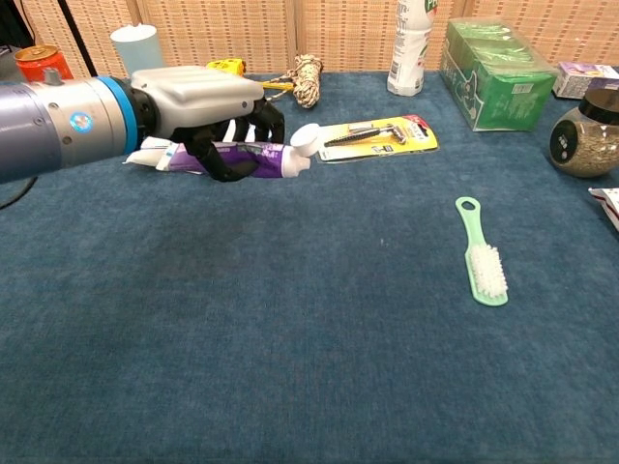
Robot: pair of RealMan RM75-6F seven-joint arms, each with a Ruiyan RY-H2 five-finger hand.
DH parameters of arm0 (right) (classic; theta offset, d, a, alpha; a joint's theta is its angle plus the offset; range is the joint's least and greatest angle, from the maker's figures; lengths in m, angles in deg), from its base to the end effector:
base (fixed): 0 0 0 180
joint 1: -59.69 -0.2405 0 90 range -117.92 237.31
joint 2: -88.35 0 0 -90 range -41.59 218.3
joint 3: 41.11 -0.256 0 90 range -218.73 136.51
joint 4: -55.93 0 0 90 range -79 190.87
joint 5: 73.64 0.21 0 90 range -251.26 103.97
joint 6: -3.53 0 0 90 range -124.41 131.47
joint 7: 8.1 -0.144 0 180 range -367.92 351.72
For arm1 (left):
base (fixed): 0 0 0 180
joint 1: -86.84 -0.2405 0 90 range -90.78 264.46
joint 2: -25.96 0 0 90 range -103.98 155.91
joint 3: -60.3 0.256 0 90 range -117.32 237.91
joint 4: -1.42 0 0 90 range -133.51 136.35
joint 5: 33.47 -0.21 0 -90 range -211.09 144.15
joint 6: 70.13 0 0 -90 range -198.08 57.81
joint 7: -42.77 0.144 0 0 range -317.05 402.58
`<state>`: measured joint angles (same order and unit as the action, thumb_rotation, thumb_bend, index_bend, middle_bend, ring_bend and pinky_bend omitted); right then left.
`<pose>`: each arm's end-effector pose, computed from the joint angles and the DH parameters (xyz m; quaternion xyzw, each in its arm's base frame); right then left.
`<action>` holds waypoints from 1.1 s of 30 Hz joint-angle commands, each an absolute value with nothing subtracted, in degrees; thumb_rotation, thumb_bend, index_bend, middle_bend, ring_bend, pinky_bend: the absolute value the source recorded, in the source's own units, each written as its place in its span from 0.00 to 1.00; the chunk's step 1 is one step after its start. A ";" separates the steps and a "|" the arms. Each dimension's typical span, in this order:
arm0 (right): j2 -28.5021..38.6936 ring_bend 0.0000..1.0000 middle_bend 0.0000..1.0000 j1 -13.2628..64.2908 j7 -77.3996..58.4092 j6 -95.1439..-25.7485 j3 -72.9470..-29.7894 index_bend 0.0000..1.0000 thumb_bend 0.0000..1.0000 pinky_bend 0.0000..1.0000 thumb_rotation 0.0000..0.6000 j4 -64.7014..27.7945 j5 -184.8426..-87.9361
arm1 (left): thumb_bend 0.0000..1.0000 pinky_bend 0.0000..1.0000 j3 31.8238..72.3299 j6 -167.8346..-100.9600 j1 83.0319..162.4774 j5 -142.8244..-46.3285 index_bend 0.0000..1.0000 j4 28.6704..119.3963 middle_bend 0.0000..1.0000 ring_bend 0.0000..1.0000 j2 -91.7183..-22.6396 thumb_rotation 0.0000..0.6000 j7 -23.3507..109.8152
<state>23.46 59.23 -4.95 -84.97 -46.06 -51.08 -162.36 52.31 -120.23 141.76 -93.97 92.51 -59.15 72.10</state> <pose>-0.2582 -0.1632 0.1499 0.5352 -0.4311 0.4663 0.5570 -0.0761 0.3474 -0.0195 -0.8301 -0.2627 -0.3404 0.3550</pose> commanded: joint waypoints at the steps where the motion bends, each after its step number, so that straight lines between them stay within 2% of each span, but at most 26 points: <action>1: 22.95 0.00 0.00 57.63 -6.68 -83.51 -46.59 0.11 0.04 0.00 1.00 -50.67 -163.26 | 0.59 0.52 52.49 -117.35 142.38 -93.85 0.58 96.30 0.49 0.47 -54.58 1.00 71.40; 6: 22.21 0.00 0.00 55.07 -9.76 -81.46 -47.10 0.14 0.04 0.00 1.00 -50.42 -165.03 | 0.59 0.52 51.63 -115.87 143.66 -92.82 0.58 98.41 0.49 0.47 -50.99 1.00 71.32; 9: 21.59 0.00 0.01 53.40 -11.76 -80.43 -47.63 0.22 0.04 0.00 1.00 -50.73 -166.18 | 0.59 0.52 50.60 -115.67 144.31 -92.16 0.58 99.45 0.49 0.47 -49.46 1.00 70.84; 11: 21.13 0.00 0.02 51.98 -13.04 -79.45 -48.11 0.31 0.04 0.00 1.00 -50.61 -166.70 | 0.59 0.52 50.14 -114.96 145.16 -91.49 0.58 100.48 0.49 0.47 -48.11 1.00 70.93; 14: 20.40 0.00 0.04 50.03 -13.86 -77.86 -48.66 0.38 0.04 0.00 1.00 -50.60 -167.14 | 0.59 0.52 49.74 -114.64 146.42 -90.75 0.58 101.62 0.49 0.47 -47.06 1.00 71.93; 26: 15.98 0.00 0.02 45.18 -15.50 -74.58 -49.53 0.35 0.04 0.00 1.00 -49.61 -166.78 | 0.59 0.52 48.72 -114.89 151.86 -83.30 0.58 105.05 0.49 0.48 -45.83 1.00 76.14; 33: 13.39 0.00 0.00 43.01 -16.62 -73.16 -49.68 0.28 0.04 0.00 1.00 -48.78 -165.98 | 0.59 0.52 49.33 -115.99 156.21 -77.19 0.58 106.70 0.49 0.49 -46.20 1.00 80.71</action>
<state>13.55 43.15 -16.52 -73.29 -49.63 -48.90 -166.08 49.09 -115.67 155.11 -78.46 106.18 -46.10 79.60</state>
